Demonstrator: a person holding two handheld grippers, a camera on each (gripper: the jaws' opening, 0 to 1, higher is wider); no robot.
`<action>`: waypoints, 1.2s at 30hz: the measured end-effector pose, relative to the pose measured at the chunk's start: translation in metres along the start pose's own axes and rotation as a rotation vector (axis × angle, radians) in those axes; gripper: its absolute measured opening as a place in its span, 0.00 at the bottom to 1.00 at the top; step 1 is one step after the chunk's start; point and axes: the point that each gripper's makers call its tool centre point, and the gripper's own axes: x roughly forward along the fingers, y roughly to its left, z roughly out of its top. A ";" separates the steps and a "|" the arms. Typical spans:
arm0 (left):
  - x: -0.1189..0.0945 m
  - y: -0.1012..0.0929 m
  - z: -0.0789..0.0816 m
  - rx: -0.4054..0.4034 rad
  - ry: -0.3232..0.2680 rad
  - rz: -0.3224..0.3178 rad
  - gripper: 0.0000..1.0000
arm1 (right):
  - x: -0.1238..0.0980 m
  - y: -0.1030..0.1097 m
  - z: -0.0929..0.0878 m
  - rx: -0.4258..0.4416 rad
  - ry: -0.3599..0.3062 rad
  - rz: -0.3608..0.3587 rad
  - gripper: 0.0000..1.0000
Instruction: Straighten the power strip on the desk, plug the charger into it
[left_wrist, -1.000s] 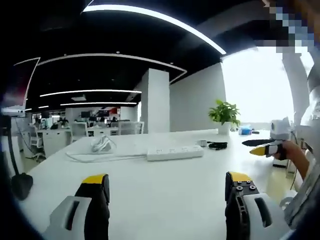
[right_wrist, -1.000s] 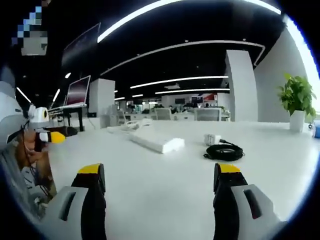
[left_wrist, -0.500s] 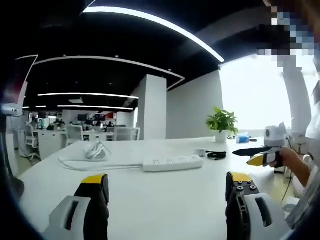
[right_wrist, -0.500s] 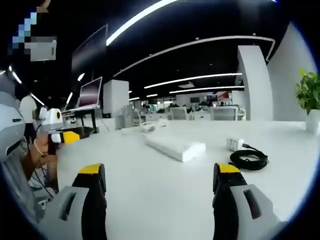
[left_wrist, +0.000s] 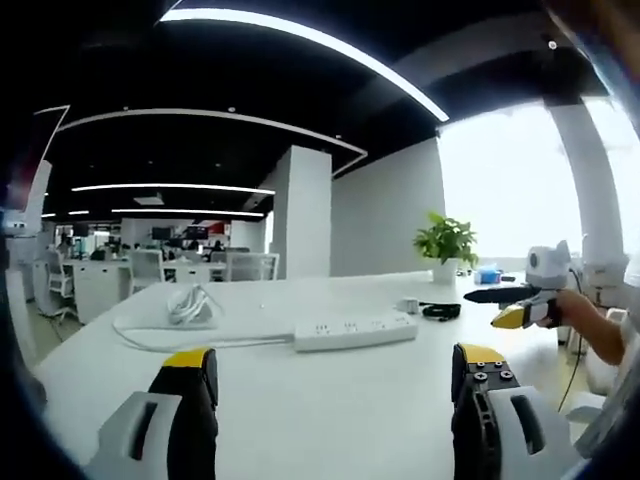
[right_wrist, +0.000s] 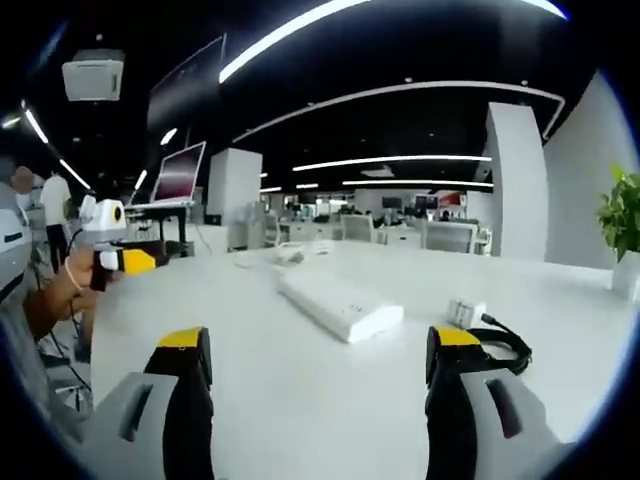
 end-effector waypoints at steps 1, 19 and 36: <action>0.002 0.001 0.000 0.001 0.002 -0.002 0.99 | 0.002 -0.002 -0.001 0.002 0.007 -0.002 0.86; 0.040 0.028 -0.012 -0.020 0.055 -0.022 0.99 | 0.037 -0.036 -0.016 0.038 0.075 0.022 0.80; 0.084 0.035 -0.025 0.096 0.110 -0.072 0.99 | 0.061 -0.029 -0.024 0.003 0.117 0.067 0.80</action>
